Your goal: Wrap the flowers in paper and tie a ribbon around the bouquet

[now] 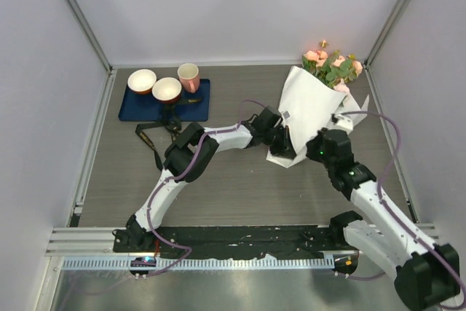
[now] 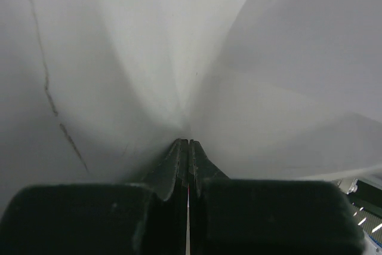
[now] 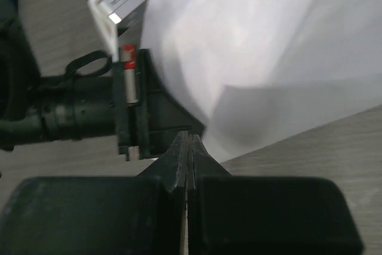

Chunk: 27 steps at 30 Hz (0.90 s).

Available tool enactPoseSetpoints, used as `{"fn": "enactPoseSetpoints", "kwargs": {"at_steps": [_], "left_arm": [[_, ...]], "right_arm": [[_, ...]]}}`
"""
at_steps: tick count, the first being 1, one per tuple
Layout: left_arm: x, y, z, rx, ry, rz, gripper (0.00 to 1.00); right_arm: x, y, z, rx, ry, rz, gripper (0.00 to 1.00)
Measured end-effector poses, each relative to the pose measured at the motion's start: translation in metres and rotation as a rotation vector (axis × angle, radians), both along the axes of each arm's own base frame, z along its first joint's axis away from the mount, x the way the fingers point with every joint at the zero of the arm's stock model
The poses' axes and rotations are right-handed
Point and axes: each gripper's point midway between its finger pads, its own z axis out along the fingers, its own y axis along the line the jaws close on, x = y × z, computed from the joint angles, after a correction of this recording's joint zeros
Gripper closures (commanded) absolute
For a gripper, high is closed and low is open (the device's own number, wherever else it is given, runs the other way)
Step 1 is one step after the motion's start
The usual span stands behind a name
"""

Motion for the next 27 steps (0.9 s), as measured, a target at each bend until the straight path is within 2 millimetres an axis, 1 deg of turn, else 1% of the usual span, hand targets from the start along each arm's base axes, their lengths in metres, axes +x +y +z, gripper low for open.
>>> {"fn": "enactPoseSetpoints", "kwargs": {"at_steps": [3,5,7,10,11,13,14,15,16,18,19,21,22,24,25,26,27], "left_arm": [[0.000,0.000,0.000,0.000,0.000,0.001,1.00],[0.000,0.001,0.000,-0.004,-0.005,0.001,1.00],[0.000,0.001,-0.001,-0.010,-0.014,0.005,1.00],[0.001,0.002,0.000,-0.019,-0.029,0.011,1.00],[0.001,0.002,0.000,-0.022,-0.032,0.014,1.00],[0.001,0.002,0.000,-0.026,-0.035,0.014,1.00],[0.001,0.002,0.000,-0.027,-0.035,0.014,1.00],[0.001,0.002,0.000,-0.028,-0.034,0.014,1.00],[0.001,0.002,0.000,-0.028,-0.033,0.015,1.00],[0.001,0.001,0.000,-0.028,-0.029,0.018,1.00],[0.001,0.001,0.000,-0.027,-0.027,0.019,1.00],[0.001,0.001,0.000,-0.027,-0.025,0.021,1.00],[0.001,0.001,0.000,-0.027,-0.023,0.022,1.00],[0.001,0.001,0.000,-0.027,-0.020,0.023,1.00],[0.001,0.001,0.000,-0.027,-0.020,0.023,1.00],[0.001,0.001,0.000,-0.026,-0.020,0.022,1.00],[0.001,0.001,0.000,-0.026,-0.020,0.023,1.00]], "right_arm": [[0.010,0.044,0.000,-0.068,0.047,0.184,1.00],[0.020,0.068,0.000,-0.102,0.076,0.281,1.00],[0.033,0.083,-0.002,-0.124,0.093,0.337,1.00],[0.038,0.089,-0.009,-0.134,0.116,0.367,1.00],[0.038,0.088,-0.010,-0.133,0.126,0.359,0.95],[0.034,0.082,-0.007,-0.117,0.151,0.306,0.61],[0.031,0.079,-0.003,-0.096,0.151,0.272,0.47],[0.026,0.072,0.003,-0.064,0.155,0.216,0.32],[0.019,0.065,0.011,-0.034,0.151,0.161,0.27],[0.005,0.046,0.031,0.054,0.107,0.045,0.22],[-0.001,0.035,0.038,0.103,0.082,-0.007,0.20],[-0.013,0.008,0.036,0.185,0.049,-0.123,0.18],[-0.021,-0.009,0.025,0.215,0.051,-0.198,0.18],[-0.035,-0.033,0.004,0.263,0.064,-0.307,0.17],[-0.042,-0.044,-0.012,0.283,0.090,-0.365,0.16],[-0.051,-0.050,-0.032,0.302,0.131,-0.405,0.16],[-0.057,-0.052,-0.047,0.316,0.168,-0.429,0.15]]}}
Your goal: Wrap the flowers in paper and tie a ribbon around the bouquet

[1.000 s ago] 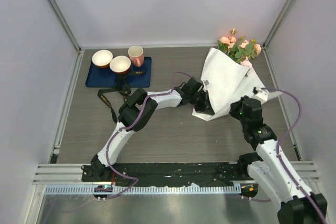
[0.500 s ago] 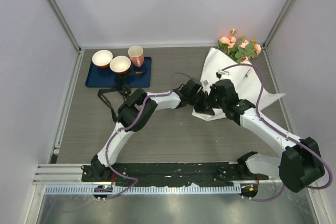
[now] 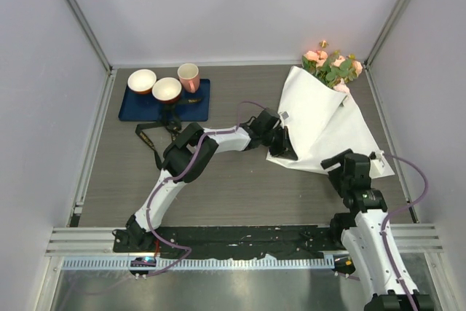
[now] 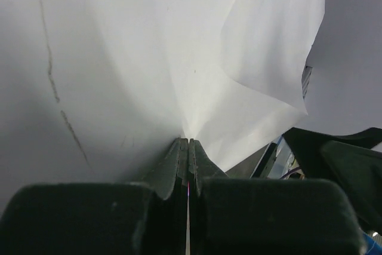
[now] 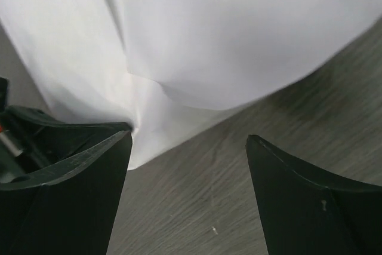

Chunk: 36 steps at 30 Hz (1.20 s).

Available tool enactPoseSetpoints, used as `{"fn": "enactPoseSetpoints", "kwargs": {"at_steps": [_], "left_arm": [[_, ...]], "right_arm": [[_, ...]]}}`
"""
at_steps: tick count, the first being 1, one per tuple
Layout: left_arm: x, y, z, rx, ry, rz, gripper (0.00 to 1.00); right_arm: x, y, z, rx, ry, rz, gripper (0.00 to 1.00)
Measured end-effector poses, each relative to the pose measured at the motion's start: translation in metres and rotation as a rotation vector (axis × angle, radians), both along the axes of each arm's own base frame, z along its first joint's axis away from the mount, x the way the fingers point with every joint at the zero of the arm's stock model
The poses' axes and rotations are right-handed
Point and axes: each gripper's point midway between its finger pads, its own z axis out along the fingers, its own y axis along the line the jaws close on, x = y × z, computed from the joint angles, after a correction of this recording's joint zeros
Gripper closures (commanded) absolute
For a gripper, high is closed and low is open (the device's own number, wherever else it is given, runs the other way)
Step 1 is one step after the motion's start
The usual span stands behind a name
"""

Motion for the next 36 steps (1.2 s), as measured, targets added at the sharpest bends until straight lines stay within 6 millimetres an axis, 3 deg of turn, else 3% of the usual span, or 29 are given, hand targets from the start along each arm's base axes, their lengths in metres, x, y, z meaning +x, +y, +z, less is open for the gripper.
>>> {"fn": "enactPoseSetpoints", "kwargs": {"at_steps": [5,10,14,15,17,21,25,31,36], "left_arm": [[0.000,0.000,0.000,-0.002,0.002,-0.002,1.00],[0.000,0.000,0.000,-0.005,0.006,-0.007,1.00],[0.002,0.002,0.000,-0.007,0.006,-0.003,1.00],[0.002,0.002,0.000,-0.007,0.005,-0.003,1.00],[0.002,0.002,0.000,-0.008,0.006,-0.004,1.00],[0.002,0.002,0.000,-0.015,0.010,-0.010,1.00],[0.002,0.002,-0.001,-0.020,0.012,-0.013,1.00],[0.001,0.001,-0.001,-0.026,0.018,-0.018,1.00],[0.001,0.001,-0.001,-0.028,0.019,-0.021,1.00]], "right_arm": [[-0.020,-0.009,-0.048,0.077,0.096,-0.094,0.14],[-0.003,-0.017,-0.048,0.103,-0.009,-0.143,0.18],[0.004,-0.024,-0.049,0.094,-0.059,-0.166,0.37],[0.004,-0.025,-0.050,0.093,-0.071,-0.170,0.47],[0.003,-0.025,-0.053,0.085,-0.088,-0.163,0.53],[0.007,-0.029,-0.043,0.027,-0.129,-0.132,0.86],[0.006,-0.031,-0.042,-0.032,-0.097,-0.092,1.00],[0.024,-0.023,-0.009,-0.111,-0.127,0.041,1.00],[0.046,0.001,0.017,-0.179,-0.149,0.219,1.00]]}}
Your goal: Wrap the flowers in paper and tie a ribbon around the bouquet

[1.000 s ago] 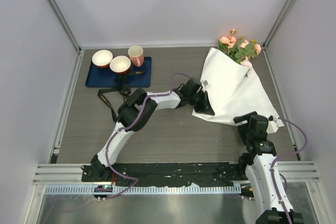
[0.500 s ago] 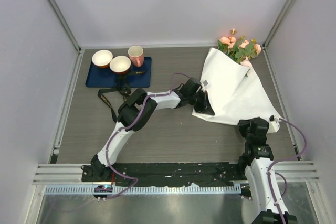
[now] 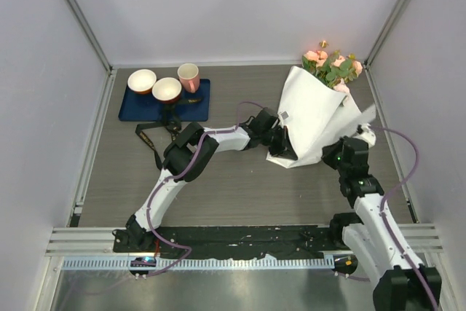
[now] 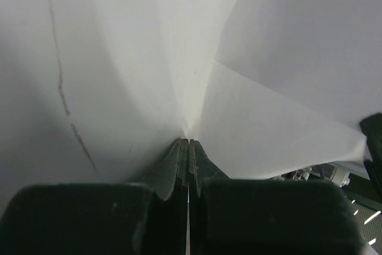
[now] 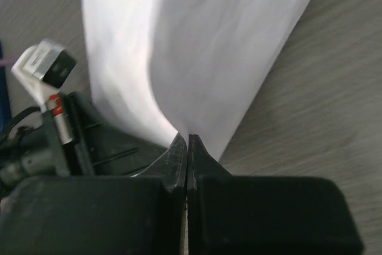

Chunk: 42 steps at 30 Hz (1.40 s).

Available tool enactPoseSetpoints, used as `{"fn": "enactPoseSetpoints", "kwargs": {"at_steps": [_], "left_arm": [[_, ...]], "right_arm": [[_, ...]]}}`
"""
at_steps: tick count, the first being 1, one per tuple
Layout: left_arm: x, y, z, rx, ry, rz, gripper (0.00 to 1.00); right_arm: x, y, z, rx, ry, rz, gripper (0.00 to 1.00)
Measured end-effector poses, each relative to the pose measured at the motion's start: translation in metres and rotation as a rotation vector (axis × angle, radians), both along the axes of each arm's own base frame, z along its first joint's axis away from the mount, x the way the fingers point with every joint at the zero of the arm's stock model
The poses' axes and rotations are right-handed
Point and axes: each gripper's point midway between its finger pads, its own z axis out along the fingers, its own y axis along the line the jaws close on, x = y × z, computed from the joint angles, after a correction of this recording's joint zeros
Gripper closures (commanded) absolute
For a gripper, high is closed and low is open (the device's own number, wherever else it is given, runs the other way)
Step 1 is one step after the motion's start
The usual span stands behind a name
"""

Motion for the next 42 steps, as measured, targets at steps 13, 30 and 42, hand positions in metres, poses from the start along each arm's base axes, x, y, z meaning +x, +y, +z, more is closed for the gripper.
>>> {"fn": "enactPoseSetpoints", "kwargs": {"at_steps": [13,30,42], "left_arm": [[0.001,0.001,0.000,-0.008,-0.017,0.009,1.00],[0.003,0.030,0.004,-0.007,-0.103,0.119,0.90],[-0.011,0.063,0.009,0.077,-0.126,0.111,0.75]], "right_arm": [[0.053,0.129,0.004,-0.204,0.142,0.546,1.00],[0.071,0.122,-0.030,-0.176,0.268,0.571,1.00],[0.076,0.134,-0.042,-0.122,0.324,0.644,1.00]]}}
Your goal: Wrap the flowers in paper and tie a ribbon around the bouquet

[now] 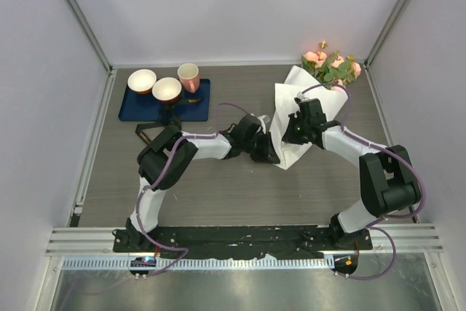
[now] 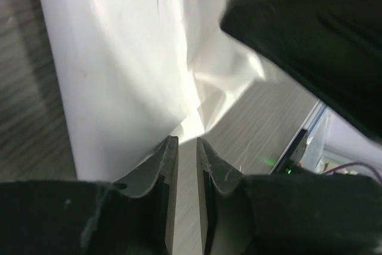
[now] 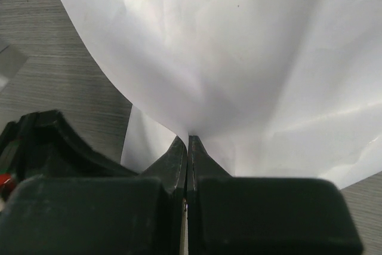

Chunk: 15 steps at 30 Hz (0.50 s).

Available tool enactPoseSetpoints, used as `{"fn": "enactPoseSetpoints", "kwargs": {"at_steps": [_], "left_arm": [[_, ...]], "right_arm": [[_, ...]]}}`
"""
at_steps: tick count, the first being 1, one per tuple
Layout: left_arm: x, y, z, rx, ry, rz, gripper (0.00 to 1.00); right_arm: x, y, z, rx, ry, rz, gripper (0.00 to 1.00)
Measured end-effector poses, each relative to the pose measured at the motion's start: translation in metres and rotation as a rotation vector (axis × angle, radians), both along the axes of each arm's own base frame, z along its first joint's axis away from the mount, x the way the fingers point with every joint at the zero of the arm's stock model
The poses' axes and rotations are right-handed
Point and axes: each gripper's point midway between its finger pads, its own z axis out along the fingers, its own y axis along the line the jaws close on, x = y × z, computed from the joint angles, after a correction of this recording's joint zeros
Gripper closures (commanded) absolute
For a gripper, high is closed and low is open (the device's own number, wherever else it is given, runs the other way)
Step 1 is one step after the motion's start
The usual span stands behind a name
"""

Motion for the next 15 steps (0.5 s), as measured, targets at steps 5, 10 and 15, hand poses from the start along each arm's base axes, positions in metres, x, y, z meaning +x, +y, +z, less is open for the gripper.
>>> {"fn": "enactPoseSetpoints", "kwargs": {"at_steps": [5,10,15], "left_arm": [[-0.004,0.028,0.022,0.035,-0.049,-0.023,0.62],[0.034,0.055,0.046,0.012,-0.123,0.007,0.56],[0.079,0.057,0.027,0.041,-0.145,0.024,0.65]], "right_arm": [[0.006,0.004,-0.005,0.000,0.028,0.009,0.98],[0.014,0.009,-0.002,0.024,0.037,-0.013,0.94],[0.022,0.017,-0.004,0.074,0.067,-0.043,0.78]]}}
